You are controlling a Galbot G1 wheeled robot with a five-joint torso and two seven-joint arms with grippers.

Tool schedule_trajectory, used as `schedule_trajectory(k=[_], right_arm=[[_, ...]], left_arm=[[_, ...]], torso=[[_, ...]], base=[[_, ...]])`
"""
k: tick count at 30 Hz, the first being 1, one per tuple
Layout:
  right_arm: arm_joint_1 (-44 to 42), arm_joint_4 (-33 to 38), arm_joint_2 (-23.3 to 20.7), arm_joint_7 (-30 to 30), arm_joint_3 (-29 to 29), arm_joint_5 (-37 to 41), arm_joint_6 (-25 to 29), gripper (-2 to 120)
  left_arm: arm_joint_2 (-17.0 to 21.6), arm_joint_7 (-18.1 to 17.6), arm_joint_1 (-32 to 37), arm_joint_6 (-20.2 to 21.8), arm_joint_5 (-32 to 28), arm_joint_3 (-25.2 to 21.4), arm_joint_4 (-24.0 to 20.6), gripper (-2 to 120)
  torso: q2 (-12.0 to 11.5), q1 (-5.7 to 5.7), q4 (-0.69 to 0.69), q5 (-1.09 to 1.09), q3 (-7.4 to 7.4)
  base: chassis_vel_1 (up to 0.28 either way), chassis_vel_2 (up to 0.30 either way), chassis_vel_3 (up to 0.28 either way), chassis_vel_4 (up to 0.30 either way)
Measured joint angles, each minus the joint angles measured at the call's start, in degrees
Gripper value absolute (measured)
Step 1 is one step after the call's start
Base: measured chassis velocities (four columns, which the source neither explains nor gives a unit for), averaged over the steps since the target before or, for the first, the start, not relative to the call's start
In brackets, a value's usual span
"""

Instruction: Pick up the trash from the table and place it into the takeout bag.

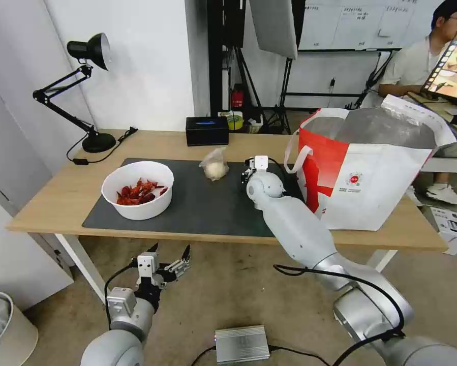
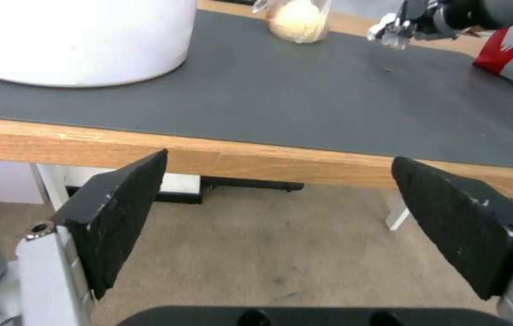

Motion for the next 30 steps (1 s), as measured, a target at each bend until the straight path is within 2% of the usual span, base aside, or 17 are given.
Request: schedule_trajectory(k=[7, 10, 12, 18, 20, 21, 23, 26, 30], right_arm=[[-1.6, 5.9, -2.3, 1.0, -0.9, 0.2, 0.1, 0], [-4.1, 11.6, -4.6, 2.0, -1.3, 0.2, 0.0, 0], [-4.6, 12.8, -5.1, 2.0, -1.3, 0.2, 0.0, 0], [-8.8, 23.6, -9.4, 3.2, -1.3, 0.3, -0.1, 0], [-9.0, 24.4, -9.7, 3.2, -1.2, 0.3, -0.2, 0], [-10.7, 28.6, -11.2, 3.5, -0.9, 0.2, 0.0, 0], [-11.4, 30.6, -11.8, 3.7, -0.6, 0.1, 0.0, 0], [-13.9, 37.4, -14.0, 4.7, 0.3, 0.1, -0.3, 0], [-15.7, 41.9, -15.5, 4.9, 1.1, 0.1, -0.5, 0]], left_arm=[[0.0, 0.0, 0.4, -0.3, 0.1, -0.3, -0.3, 100], [0.1, 0.0, 0.6, -0.3, 0.1, -0.5, -0.7, 100], [0.1, 0.0, 0.6, -0.3, 0.1, -0.5, -0.7, 100], [0.0, 0.0, 0.8, -0.4, 0.2, -0.3, -0.9, 100], [0.0, 0.0, 0.8, -0.4, 0.2, -0.3, -0.9, 100], [-0.1, 0.0, 1.0, -0.4, 0.4, -0.2, -1.0, 100], [-0.1, 0.0, 1.0, -0.4, 0.4, -0.2, -1.0, 100], [-0.2, 0.0, 1.4, -0.4, 0.6, -0.2, -1.4, 100], [-0.1, 0.0, 1.6, -0.4, 0.7, -0.3, -1.7, 100]], torso=[[0.0, 0.00, 0.00, 0.00, 0.00], [0.0, 0.00, 0.00, 0.01, 0.00], [0.0, 0.00, 0.01, 0.01, -0.01], [0.0, -0.01, 0.00, 0.01, -0.01], [0.0, -0.01, 0.00, 0.01, -0.01], [0.0, -0.01, 0.01, 0.00, -0.01], [0.0, -0.01, 0.00, 0.00, -0.01], [0.0, -0.01, 0.00, 0.00, -0.02], [0.0, -0.01, 0.01, 0.01, -0.02]], base=[[0.000, 0.000, 0.000, 0.000], [0.000, 0.000, 0.000, 0.000], [0.000, 0.000, 0.000, 0.000], [0.000, 0.000, 0.000, 0.000], [0.000, 0.000, 0.000, 0.000], [0.000, 0.000, 0.000, 0.000], [0.000, 0.000, 0.000, 0.000], [0.000, 0.000, 0.000, 0.000], [0.000, 0.000, 0.000, 0.000]])
